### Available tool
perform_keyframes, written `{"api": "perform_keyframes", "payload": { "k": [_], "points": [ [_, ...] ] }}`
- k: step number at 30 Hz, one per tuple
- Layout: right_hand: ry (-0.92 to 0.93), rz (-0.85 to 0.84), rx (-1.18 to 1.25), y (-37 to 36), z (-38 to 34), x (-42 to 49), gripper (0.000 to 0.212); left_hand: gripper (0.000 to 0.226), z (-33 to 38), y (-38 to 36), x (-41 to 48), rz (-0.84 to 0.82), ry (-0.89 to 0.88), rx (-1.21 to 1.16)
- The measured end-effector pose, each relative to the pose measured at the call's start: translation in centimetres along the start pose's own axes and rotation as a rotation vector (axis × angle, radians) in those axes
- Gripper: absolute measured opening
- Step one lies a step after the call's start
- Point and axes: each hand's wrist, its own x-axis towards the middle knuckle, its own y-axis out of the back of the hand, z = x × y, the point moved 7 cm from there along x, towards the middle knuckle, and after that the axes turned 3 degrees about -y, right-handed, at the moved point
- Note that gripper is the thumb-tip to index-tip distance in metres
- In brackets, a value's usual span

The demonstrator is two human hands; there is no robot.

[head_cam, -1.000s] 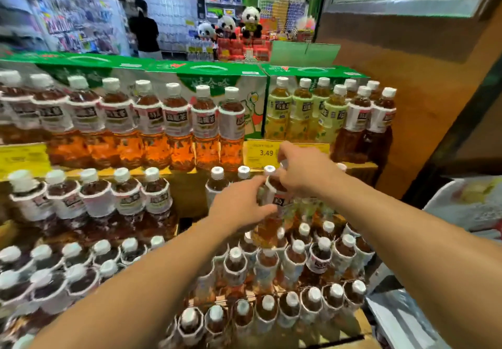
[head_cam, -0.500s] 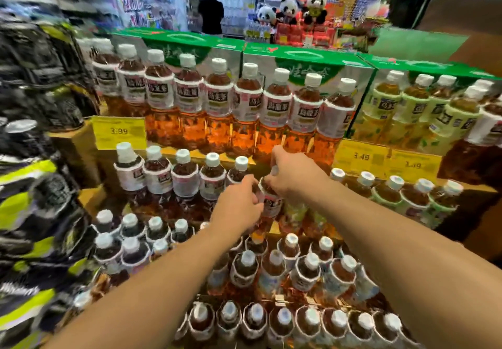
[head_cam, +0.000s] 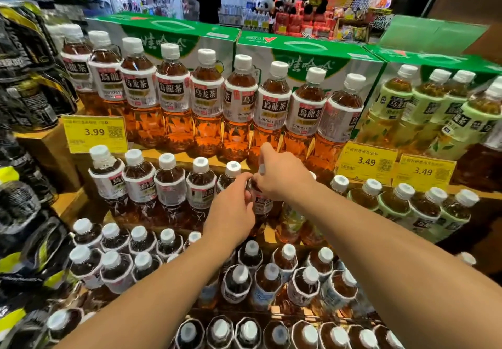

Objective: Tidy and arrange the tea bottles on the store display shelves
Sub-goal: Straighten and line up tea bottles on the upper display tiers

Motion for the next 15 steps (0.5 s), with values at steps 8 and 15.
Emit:
{"api": "perform_keyframes", "payload": {
  "k": [8, 15],
  "points": [
    [-0.001, -0.043, 0.019, -1.1, 0.5, 0.1, 0.029, 0.061, -0.3, -1.4, -0.1, -0.065, 0.027, -0.001],
    [-0.02, -0.082, -0.032, -0.5, 0.9, -0.2, 0.034, 0.072, 0.1, -2.6, -0.4, -0.181, 0.044, -0.121]
  ]
}}
